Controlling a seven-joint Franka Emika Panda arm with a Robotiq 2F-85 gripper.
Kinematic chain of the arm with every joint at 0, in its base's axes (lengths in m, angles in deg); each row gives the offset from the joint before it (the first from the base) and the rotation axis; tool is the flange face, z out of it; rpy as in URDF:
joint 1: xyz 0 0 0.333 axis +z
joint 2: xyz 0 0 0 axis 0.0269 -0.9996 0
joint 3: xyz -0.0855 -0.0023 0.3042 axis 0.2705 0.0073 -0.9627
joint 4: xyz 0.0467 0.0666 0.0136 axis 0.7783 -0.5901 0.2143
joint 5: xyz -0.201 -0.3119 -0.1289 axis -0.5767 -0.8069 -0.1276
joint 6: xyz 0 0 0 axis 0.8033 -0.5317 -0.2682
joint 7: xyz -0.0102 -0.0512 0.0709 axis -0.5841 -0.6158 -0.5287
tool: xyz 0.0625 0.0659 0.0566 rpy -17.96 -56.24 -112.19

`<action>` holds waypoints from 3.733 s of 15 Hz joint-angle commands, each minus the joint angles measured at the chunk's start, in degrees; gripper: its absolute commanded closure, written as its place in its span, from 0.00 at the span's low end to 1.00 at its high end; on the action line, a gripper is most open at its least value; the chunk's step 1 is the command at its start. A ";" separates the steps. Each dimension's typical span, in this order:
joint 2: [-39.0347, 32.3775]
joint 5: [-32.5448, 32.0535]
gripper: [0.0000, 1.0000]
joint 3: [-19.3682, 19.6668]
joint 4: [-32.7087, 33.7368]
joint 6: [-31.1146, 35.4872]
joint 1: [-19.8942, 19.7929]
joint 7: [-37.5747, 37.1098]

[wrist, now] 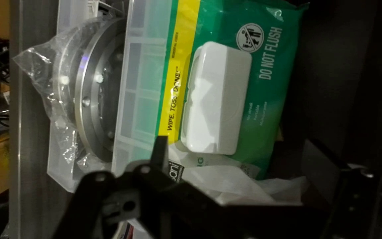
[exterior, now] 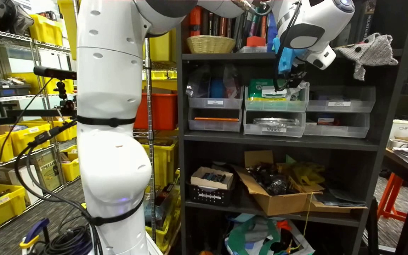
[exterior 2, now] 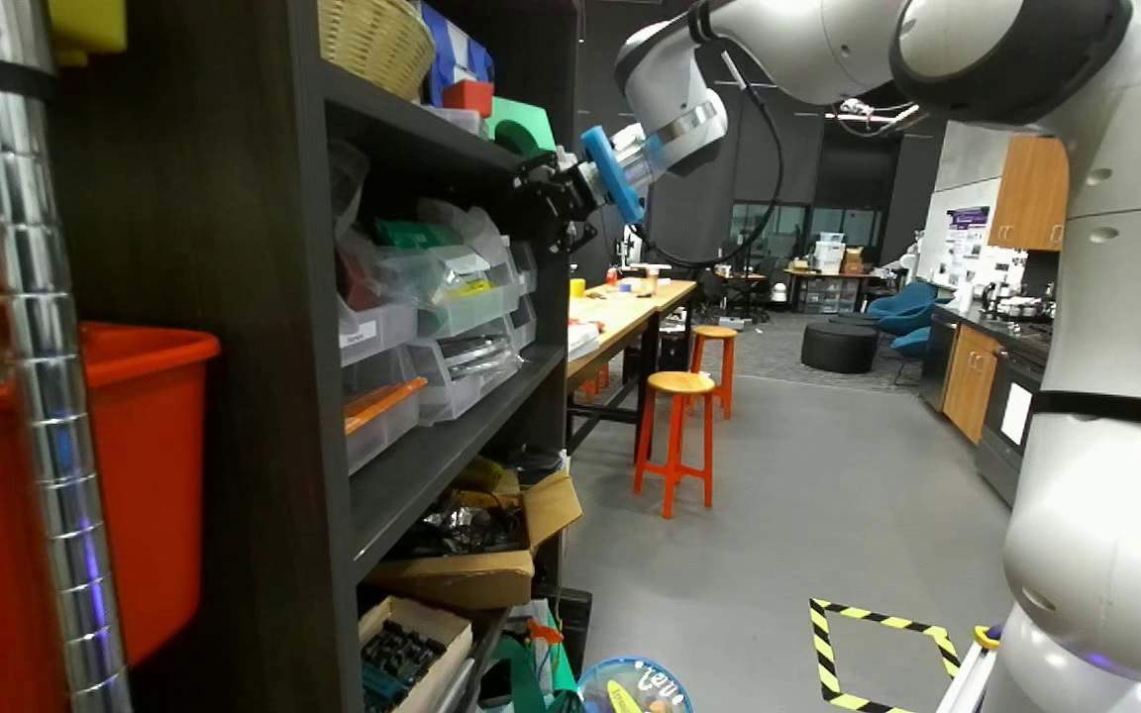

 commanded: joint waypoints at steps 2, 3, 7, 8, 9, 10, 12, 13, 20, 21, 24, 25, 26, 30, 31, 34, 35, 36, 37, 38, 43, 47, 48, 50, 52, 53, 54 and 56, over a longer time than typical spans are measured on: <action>-0.67 -1.13 0.00 -0.71 -0.34 -2.61 -0.51 -1.52; -0.68 -0.93 0.00 -0.72 -0.71 -2.92 -0.56 -1.23; -2.03 0.99 0.00 -0.66 -0.95 -3.63 -1.19 -0.63; -2.67 2.11 0.00 -0.62 -0.37 -2.99 -1.38 -0.74; -3.12 3.08 0.00 -0.61 0.00 -2.35 -1.50 -0.87; -3.61 4.07 0.00 -0.63 0.49 -2.09 -1.66 -1.07; -4.59 5.62 0.00 -0.70 1.52 -0.86 -1.76 -1.33; -5.12 6.40 0.00 -0.76 2.25 -0.03 -1.78 -1.36; -8.74 9.72 0.00 -1.18 6.95 0.17 -1.97 -3.05; -9.21 9.79 0.00 -1.22 7.59 0.06 -2.00 -3.39; -10.90 9.79 0.00 -1.51 9.92 0.02 -2.02 -4.58; -11.43 9.80 0.00 -1.63 10.65 0.14 -2.02 -4.99; -11.91 9.68 0.00 -1.71 11.35 0.11 -2.05 -5.46; -13.81 9.43 0.00 -1.99 13.94 0.06 -2.15 -6.86; -14.24 9.38 0.00 -2.03 14.47 0.11 -2.17 -7.14; -15.15 9.25 0.00 -2.18 15.60 0.26 -2.17 -7.86; -15.48 9.16 0.00 -2.24 16.04 0.27 -2.16 -8.08; -15.86 9.13 0.11 -2.33 16.66 0.25 -2.17 -8.31; -16.01 9.09 0.24 -2.41 16.89 0.28 -2.15 -8.50; -16.16 9.07 0.32 -2.51 17.17 0.32 -2.14 -8.65; -16.94 9.13 0.72 -2.91 18.84 0.13 -2.30 -9.39; -16.88 9.47 1.00 -3.17 19.20 -0.47 -2.74 -9.35; -16.67 9.59 1.00 -3.21 18.97 -0.50 -2.85 -9.01; -15.97 10.14 1.00 -3.35 17.94 -1.07 -3.43 -8.36; -15.12 11.05 1.00 -3.39 16.59 -1.93 -4.34 -7.52; -14.89 11.76 1.00 -3.36 16.11 -2.40 -4.80 -7.07; -14.42 12.53 1.00 -3.26 15.17 -3.19 -5.38 -6.43; -13.58 13.98 1.00 -2.95 13.28 -4.68 -6.51 -5.19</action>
